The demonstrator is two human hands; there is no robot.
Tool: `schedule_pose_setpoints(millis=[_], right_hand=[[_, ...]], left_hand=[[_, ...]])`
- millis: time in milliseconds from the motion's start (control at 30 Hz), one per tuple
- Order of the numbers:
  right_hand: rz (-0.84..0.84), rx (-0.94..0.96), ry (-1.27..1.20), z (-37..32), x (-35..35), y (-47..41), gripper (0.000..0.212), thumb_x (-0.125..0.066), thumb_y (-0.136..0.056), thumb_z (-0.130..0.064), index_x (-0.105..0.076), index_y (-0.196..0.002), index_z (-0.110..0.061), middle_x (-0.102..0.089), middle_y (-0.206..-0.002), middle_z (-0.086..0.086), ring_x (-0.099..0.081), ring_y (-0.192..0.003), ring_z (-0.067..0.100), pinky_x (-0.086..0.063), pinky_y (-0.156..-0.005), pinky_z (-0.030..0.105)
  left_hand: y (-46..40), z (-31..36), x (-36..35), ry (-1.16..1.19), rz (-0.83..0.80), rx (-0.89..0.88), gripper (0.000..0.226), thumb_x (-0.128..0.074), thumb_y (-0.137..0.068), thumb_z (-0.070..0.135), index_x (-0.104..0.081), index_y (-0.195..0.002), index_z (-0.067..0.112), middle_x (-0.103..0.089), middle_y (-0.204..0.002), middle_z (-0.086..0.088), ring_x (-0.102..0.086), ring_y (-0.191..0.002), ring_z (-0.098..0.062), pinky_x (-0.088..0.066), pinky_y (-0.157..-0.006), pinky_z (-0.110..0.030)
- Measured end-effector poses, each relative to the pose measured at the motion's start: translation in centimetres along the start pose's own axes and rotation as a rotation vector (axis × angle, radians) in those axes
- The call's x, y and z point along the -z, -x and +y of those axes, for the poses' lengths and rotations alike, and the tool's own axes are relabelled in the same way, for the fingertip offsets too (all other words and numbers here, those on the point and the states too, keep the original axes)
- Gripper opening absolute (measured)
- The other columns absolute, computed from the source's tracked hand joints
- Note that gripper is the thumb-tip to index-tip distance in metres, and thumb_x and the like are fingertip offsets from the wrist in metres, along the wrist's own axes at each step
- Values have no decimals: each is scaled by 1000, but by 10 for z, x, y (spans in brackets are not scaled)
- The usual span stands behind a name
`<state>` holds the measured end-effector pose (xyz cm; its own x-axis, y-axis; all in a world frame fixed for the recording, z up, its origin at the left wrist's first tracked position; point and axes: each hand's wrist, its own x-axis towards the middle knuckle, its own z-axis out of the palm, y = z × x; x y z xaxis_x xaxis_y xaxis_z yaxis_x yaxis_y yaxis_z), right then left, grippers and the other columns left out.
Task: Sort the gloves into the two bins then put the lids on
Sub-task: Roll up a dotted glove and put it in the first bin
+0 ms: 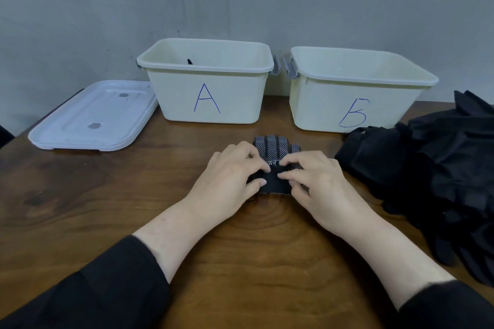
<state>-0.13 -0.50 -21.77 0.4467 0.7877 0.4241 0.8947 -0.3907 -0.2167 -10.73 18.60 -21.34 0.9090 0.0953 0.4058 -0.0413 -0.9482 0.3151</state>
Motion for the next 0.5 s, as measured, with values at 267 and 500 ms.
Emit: schedule_pose_setpoints(millis=[267, 500], right_hand=[[-244, -107, -130, 8, 9, 1, 53, -67, -93, -45, -54, -143, -35, -46, -145, -27, -35, -138, -3, -25, -119, 39], [-87, -92, -139, 4, 1, 1, 31, -67, -96, -28, -69, -126, -28, -65, -130, -18, -54, -123, 6, -43, -105, 45]], left_hand=[[4, -7, 6, -85, -220, -23, 43, -45, -101, 48, -54, -141, 34, -47, -146, 22, -35, -134, -4, -23, -112, -39], [6, -4, 0, -96, -148, -41, 47, -55, -96, 51, -54, -139, 33, -54, -138, 21, -41, -129, -6, -25, -107, -35]])
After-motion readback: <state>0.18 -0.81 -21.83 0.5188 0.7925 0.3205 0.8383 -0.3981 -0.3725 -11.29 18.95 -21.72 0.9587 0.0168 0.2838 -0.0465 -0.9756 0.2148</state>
